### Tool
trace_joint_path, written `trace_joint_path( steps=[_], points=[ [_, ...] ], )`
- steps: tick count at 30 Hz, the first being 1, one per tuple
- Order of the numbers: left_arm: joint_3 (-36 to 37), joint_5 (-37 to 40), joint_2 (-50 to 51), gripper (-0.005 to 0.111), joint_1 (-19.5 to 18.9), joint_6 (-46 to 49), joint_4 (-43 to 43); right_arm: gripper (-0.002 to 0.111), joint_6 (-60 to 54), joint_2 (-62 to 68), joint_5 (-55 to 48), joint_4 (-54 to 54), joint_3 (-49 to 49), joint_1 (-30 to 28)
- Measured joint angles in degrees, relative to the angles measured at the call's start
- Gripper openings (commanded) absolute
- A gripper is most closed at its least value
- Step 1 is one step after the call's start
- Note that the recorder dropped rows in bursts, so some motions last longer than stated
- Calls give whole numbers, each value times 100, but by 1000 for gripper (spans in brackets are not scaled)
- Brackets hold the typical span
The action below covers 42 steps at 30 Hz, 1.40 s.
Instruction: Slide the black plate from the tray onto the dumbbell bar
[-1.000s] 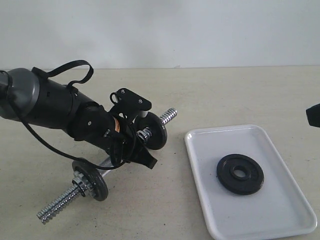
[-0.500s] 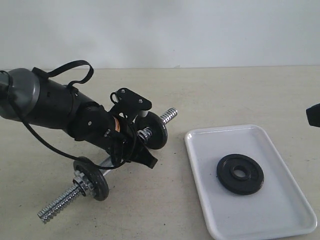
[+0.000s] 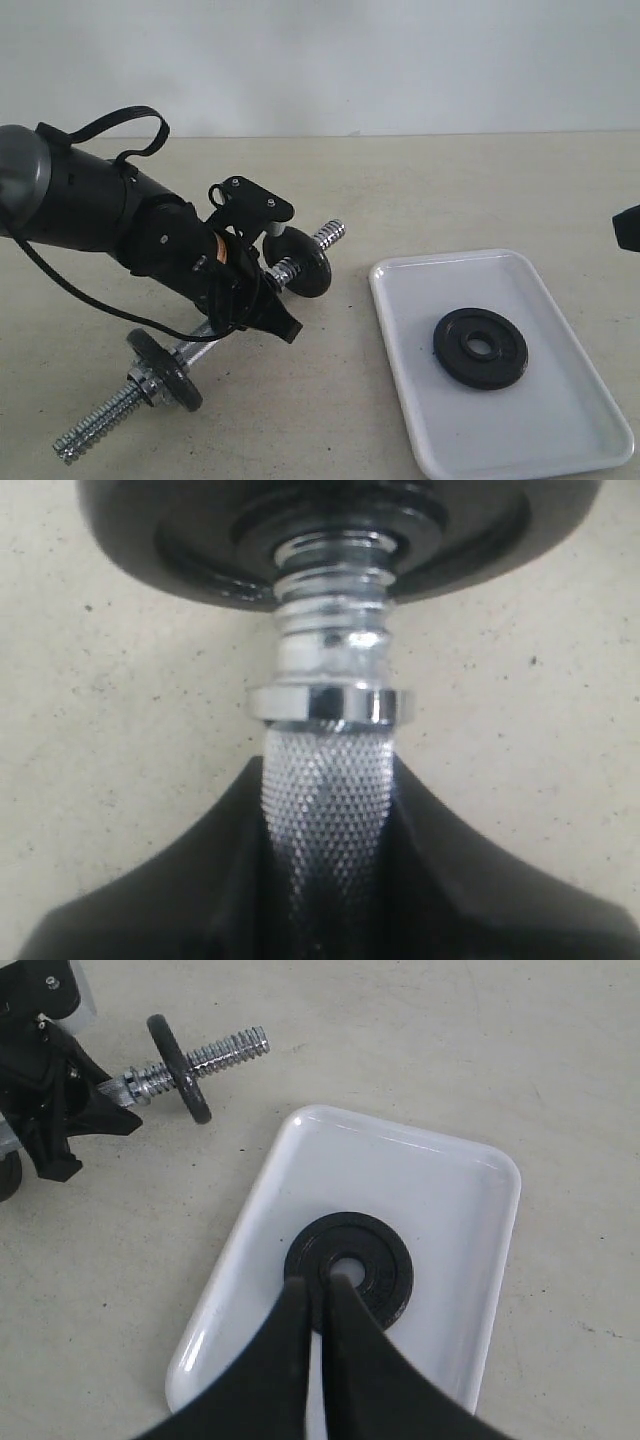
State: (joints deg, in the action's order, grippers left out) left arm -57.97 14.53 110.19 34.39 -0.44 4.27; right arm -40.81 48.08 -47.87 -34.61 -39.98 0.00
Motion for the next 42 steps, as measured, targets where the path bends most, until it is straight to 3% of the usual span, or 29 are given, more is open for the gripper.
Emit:
trace_joint_path(
  steps=[14,27,42],
  points=[
    [0,43,-53,4,0,0,0,0,0,0,85,0,0,0],
    [41,206,-924,4,0,44,-12,0,0,0,261,0,0,0],
    [41,216,-941,4,0,44,-12,0,0,65,238,11,0,0]
  ],
)
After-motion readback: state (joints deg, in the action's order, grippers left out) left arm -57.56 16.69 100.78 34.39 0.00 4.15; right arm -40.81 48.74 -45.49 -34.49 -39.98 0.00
